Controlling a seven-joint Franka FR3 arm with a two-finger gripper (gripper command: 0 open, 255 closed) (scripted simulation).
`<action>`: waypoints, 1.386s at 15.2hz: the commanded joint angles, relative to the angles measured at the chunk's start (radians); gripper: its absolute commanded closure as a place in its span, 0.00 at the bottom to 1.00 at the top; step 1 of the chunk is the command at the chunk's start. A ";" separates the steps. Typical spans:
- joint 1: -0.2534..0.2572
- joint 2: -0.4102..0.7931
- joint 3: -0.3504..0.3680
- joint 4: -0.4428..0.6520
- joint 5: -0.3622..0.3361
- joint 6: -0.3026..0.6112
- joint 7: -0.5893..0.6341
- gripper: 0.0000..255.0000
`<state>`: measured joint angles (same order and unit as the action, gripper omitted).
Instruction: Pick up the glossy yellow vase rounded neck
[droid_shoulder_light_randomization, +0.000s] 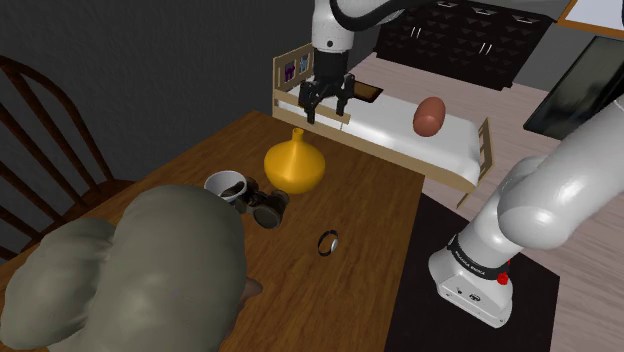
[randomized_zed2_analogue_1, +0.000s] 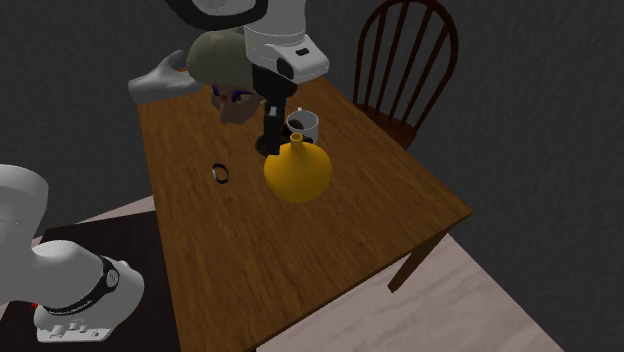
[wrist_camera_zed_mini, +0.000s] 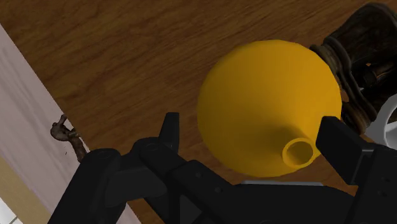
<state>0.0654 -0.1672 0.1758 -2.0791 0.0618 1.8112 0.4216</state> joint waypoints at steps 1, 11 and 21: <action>0.007 0.075 0.013 0.062 0.002 0.016 0.027 0.00; 0.024 0.222 0.032 0.115 -0.004 0.116 0.070 0.00; 0.025 0.226 0.032 0.101 -0.004 0.135 0.071 1.00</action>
<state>0.0899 0.0584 0.2079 -1.9774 0.0577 1.9457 0.4923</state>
